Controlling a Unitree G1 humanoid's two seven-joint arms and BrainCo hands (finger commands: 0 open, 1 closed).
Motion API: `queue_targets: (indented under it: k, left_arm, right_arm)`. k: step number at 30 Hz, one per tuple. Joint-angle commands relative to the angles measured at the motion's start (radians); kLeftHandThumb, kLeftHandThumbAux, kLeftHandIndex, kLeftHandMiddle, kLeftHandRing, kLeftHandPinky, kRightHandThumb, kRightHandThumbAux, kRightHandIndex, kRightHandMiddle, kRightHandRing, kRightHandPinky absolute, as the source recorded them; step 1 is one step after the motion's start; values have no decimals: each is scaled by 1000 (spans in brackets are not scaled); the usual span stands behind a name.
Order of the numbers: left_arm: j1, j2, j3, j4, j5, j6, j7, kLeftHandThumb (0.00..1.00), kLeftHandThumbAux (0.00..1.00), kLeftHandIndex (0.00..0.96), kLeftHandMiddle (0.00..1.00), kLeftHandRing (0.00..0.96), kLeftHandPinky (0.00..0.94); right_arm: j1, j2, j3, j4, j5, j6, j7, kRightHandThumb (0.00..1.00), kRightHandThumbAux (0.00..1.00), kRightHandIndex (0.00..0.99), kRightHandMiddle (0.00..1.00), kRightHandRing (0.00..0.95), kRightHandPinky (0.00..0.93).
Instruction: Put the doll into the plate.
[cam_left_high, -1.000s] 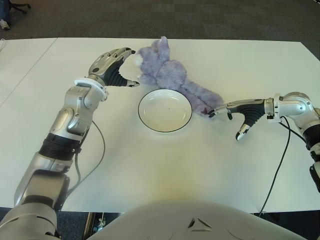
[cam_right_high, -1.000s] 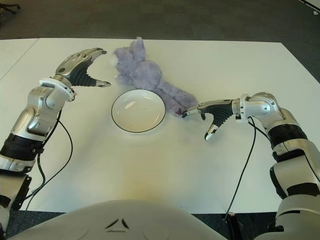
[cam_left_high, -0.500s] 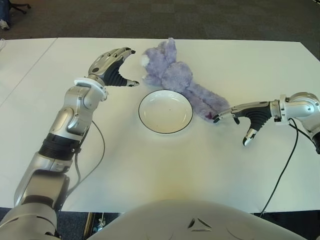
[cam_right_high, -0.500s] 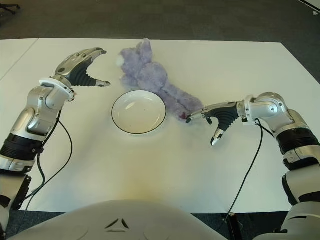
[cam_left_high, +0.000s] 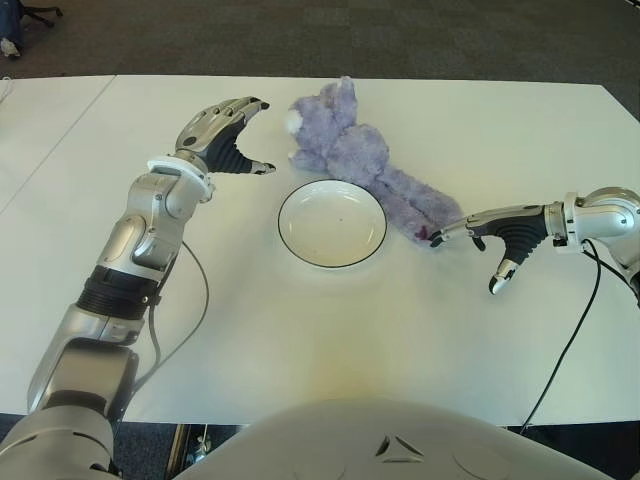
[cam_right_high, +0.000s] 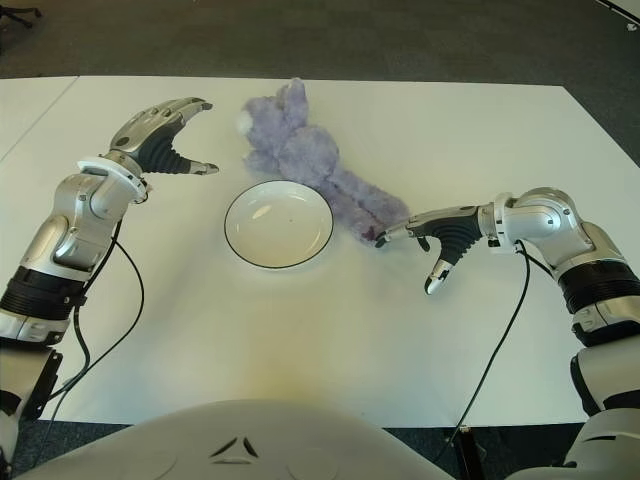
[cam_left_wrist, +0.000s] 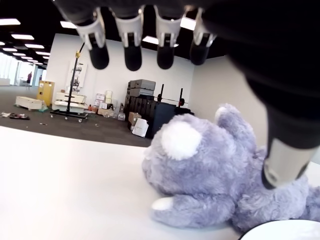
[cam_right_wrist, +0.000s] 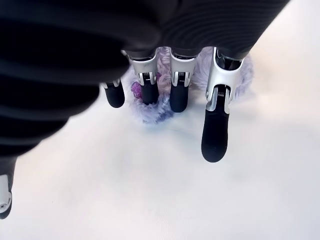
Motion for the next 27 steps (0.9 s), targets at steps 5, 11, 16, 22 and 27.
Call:
queue_targets:
  k: [5,11,16,22,27]
  left_arm:
    - [7,-1,6,36,1,-21,22,87,657,52,85,75,75]
    - [5,0,6,47,1,-34,30,81,657,53,87,78,76]
    - [1,1,7,63,1,-46,37,72,652,53,87,78,74]
    - [-2,-4,6,88,-2,-60,51,78,651,58,89,83,87]
    - [-10,-4,3,109,0,-69,56,80,651,58,88,82,79]
  right_arm:
    - [142,-35,68,-28,-105,138,121,0,500,51,795,853,852]
    - [162,-48,61,-60,-102,184,120,0,511,69,779,832,826]
    - [154,-33,65,-50,-94,167,129,0,511,73,778,835,844]
    - [-29,26,40,-135,28,264,254,0,508,44,791,854,857]
    - [-194,62,-84,-210,186,314,276,0,531,9,790,849,845]
